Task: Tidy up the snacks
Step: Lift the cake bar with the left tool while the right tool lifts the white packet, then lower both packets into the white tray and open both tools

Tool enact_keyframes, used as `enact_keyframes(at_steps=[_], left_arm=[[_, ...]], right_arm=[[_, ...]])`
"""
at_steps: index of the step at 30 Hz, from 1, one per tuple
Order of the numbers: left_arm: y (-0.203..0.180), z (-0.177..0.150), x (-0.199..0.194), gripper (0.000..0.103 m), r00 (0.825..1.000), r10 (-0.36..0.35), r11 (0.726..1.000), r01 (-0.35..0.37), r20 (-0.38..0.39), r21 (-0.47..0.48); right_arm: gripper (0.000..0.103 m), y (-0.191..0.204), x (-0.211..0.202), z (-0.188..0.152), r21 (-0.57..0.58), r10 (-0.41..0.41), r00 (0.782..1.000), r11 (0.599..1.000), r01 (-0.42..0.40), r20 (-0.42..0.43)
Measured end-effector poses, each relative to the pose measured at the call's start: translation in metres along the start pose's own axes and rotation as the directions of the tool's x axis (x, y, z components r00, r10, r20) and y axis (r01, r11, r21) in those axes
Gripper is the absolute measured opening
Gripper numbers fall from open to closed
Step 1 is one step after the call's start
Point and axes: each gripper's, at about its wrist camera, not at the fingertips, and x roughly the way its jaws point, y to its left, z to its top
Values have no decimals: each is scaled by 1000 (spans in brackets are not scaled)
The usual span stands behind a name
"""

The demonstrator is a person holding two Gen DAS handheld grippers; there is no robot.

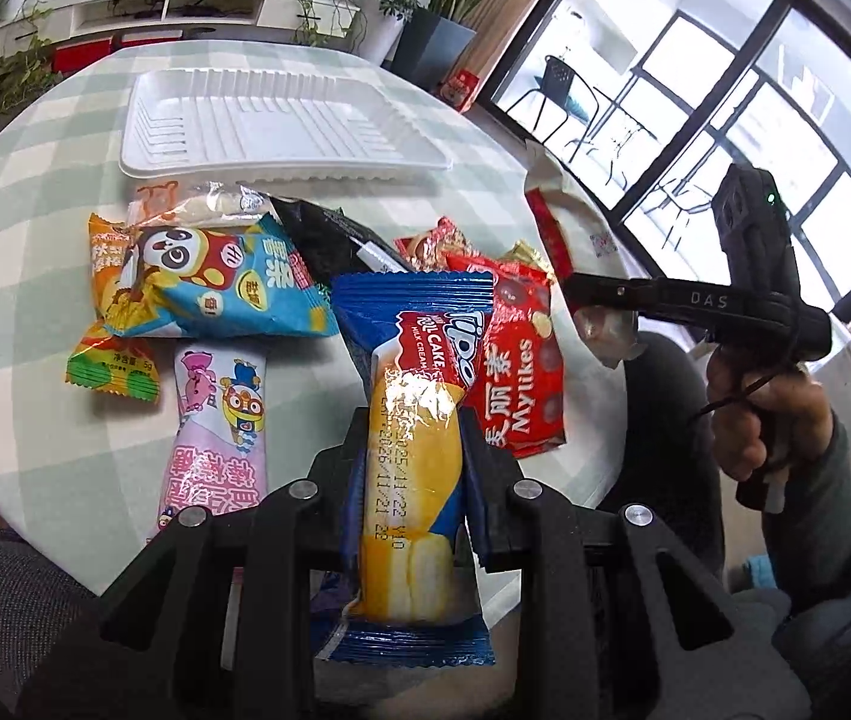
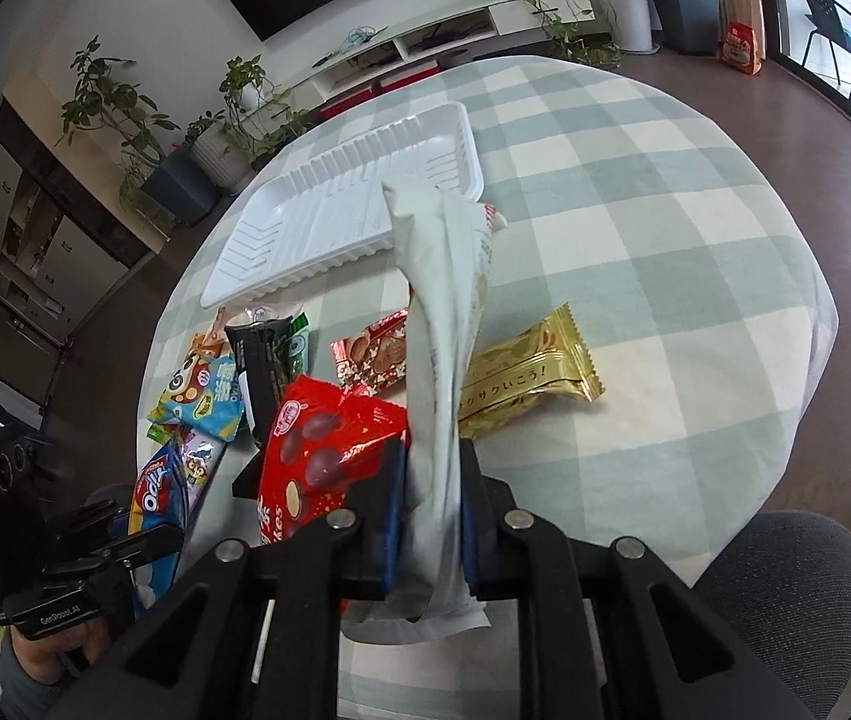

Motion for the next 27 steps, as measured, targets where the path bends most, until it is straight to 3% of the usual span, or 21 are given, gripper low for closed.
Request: enact_keyframes(at_steps=[7, 12, 20, 24, 27], left_arm=[[9, 14, -26, 25, 995, -51, 997, 55, 84, -51], [29, 39, -53, 25, 988, -30, 996, 42, 154, -76], [77, 131, -78, 25, 966, 103, 994, -90, 235, -66], [100, 184, -55, 25, 965, 159, 987, -150, 210, -58], [113, 216, -28, 25, 965, 185, 982, -174, 186, -74]], right_arm=[[17, -10, -5, 7, 33, 25, 999, 999, -26, 25], [17, -26, -5, 19, 66, 21, 999, 998, -23, 29], [17, -49, -18, 86, 82, -11, 995, 997, 3, 96], [17, -43, -10, 138, 91, 19, 993, 995, -30, 117], [17, -14, 5, 169, 15, 19, 993, 1000, -21, 115]])
